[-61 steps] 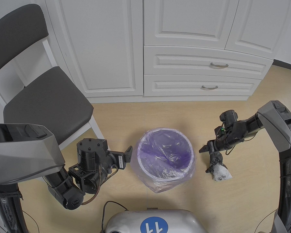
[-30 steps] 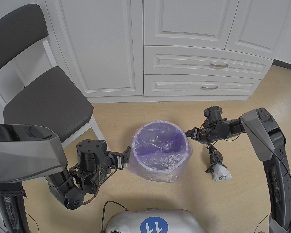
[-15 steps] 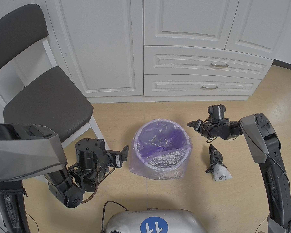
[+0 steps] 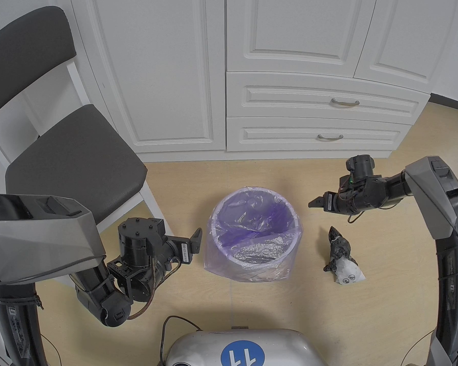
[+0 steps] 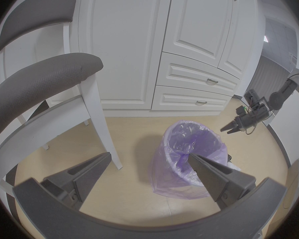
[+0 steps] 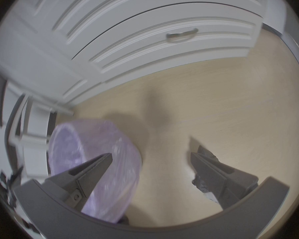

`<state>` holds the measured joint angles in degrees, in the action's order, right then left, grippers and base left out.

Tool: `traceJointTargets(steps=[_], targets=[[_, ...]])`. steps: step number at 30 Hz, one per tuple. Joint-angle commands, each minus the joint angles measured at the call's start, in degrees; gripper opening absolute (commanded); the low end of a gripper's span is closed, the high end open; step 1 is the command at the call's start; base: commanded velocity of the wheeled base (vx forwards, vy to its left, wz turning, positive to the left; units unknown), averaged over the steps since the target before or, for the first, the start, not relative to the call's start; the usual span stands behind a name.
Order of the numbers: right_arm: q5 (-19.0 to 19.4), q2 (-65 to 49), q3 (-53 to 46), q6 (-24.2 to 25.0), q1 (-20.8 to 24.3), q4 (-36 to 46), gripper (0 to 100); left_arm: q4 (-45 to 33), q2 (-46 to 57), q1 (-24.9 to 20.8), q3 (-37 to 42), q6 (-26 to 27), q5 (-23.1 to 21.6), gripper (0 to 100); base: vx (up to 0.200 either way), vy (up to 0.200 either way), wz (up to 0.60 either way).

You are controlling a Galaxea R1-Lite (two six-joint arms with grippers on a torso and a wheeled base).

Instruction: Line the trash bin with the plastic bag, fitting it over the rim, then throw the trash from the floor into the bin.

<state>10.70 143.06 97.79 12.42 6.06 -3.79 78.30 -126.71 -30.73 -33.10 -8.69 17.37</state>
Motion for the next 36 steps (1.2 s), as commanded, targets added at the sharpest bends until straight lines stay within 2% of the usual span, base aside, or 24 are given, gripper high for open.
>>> traceJointTargets(steps=[1,2,4,5,19,23,24,27,32,36], targets=[[14.0,-15.8,-29.3,-24.9,-2.1,-11.3,100,0.0,0.1,0.1,0.1,0.0,0.0,100,0.0,0.0,0.0],[14.1,-15.8,-32.8,-28.0,-1.3,-13.5,100,0.0,0.1,0.1,0.1,0.0,0.0,100,0.0,0.0,0.0],[14.1,-15.6,-34.0,-28.8,-0.7,-14.3,100,0.0,0.1,0.1,0.1,0.0,0.0,100,0.0,0.0,0.0],[14.1,-15.0,-36.6,-29.3,3.7,-15.5,100,0.0,0.1,0.1,0.1,0.0,0.0,100,0.0,0.0,0.0],[13.7,-8.8,-39.3,-29.5,12.7,-15.6,100,0.0,0.0,0.5,-0.1,0.1,0.0,100,0.0,0.0,0.0],[10.7,-6.0,-37.7,-29.3,13.5,-15.6,100,0.0,-0.1,0.6,-0.1,0.1,0.0,100,0.0,0.0,0.0],[7.7,-4.9,-36.6,-28.9,13.8,-15.7,100,0.0,-0.1,0.5,-0.1,0.1,0.0,100,0.0,0.0,0.0],[4.2,-3.7,-35.0,-27.1,14.3,-15.8,100,0.0,-0.1,0.6,-0.2,0.1,0.0,100,0.0,0.0,0.0],[3.7,-2.3,-32.4,-23.3,15.1,-16.2,100,0.0,-0.1,0.6,-0.3,0.1,0.0,100,0.0,0.0,0.0],[5.3,-2.4,-33.4,-22.1,15.6,-20.0,100,0.0,0.0,0.6,-0.3,0.1,0.0,100,0.0,0.0,0.0]])
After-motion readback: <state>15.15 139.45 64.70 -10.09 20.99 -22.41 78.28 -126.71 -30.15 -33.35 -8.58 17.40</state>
